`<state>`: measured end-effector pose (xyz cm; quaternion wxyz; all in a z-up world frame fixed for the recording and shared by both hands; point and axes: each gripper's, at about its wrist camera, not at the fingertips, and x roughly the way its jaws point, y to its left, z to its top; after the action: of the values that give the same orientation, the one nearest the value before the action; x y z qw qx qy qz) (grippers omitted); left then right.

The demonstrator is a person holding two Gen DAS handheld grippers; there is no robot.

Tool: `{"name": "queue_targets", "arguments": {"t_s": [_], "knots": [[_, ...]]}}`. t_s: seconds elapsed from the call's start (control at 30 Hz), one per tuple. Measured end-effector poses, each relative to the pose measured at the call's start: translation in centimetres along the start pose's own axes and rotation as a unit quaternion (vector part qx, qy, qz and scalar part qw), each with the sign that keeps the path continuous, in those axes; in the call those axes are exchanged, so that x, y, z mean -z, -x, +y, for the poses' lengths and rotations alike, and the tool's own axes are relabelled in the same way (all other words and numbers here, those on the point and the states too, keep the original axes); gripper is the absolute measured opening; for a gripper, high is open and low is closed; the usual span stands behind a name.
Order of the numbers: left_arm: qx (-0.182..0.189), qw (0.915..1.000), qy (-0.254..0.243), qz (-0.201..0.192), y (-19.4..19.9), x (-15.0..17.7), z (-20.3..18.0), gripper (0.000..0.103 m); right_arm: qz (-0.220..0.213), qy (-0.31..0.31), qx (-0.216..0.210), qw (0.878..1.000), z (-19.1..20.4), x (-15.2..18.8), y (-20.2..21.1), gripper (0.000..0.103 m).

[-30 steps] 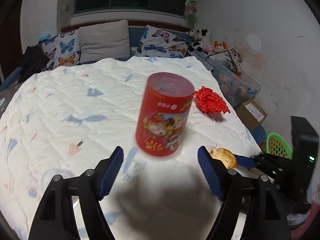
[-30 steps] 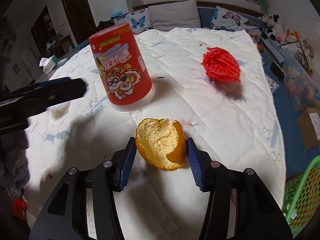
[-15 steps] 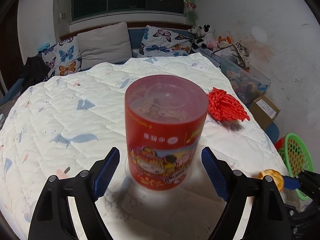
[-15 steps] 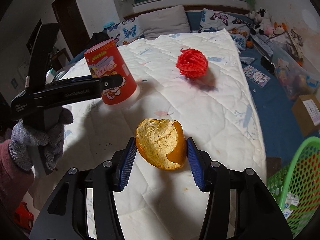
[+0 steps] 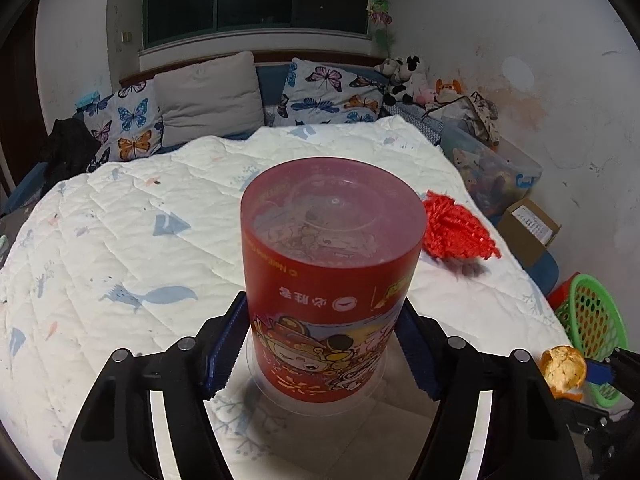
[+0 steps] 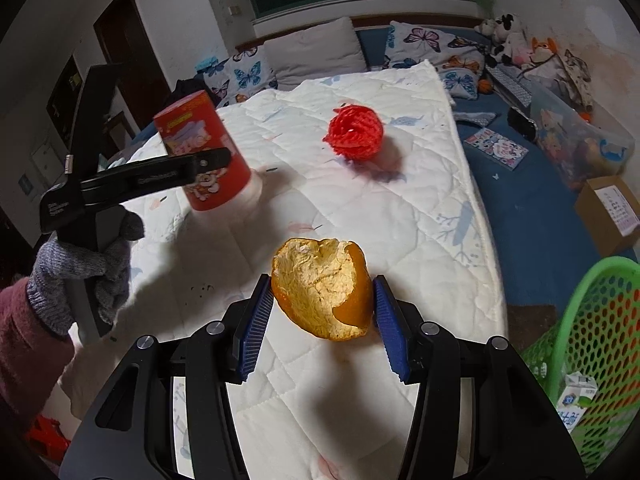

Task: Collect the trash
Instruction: 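Grasp the red snack tube with the left gripper while the right gripper holds the orange peel, then drop the orange peel into the green basket with the right gripper while the left gripper carries the tube, then drop the red snack tube into the green basket by opening the left gripper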

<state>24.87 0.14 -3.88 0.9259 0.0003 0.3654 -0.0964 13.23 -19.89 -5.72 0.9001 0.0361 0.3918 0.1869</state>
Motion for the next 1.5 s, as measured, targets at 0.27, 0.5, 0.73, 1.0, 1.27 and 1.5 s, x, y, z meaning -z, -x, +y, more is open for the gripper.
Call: {"name": "queue_targets", "arguments": {"t_s": [0.27,0.5,0.73,1.0,1.27,1.5], "knots": [[0.046,0.9987,0.020,-0.013,3.6,-1.5,-0.1,0.068,-0.016,-0.017,0.023,0.999,-1.9,0.4,2.1,0.051],[0.100,0.9949,0.000,-0.011,5.5,-0.9,-4.2,0.068,-0.027,-0.049,0.057,0.997,-4.8,2.2,4.7,0.051],[0.163,0.9864,-0.026,0.001,6.2,0.0,-10.1,0.068,-0.031,-0.089,0.111,0.989,-9.5,4.6,7.8,0.051],[0.213,0.9744,-0.069,0.021,6.0,1.0,-17.4,0.068,-0.024,-0.140,0.188,0.972,-16.1,8.1,11.5,0.052],[0.246,0.9619,-0.111,0.041,5.4,1.5,-23.6,0.068,-0.017,-0.185,0.221,0.957,-20.6,11.1,13.5,0.057],[0.262,0.9519,-0.144,0.066,4.1,2.2,-28.4,0.068,-0.034,-0.201,0.225,0.953,-21.6,12.3,15.2,0.064]]}}
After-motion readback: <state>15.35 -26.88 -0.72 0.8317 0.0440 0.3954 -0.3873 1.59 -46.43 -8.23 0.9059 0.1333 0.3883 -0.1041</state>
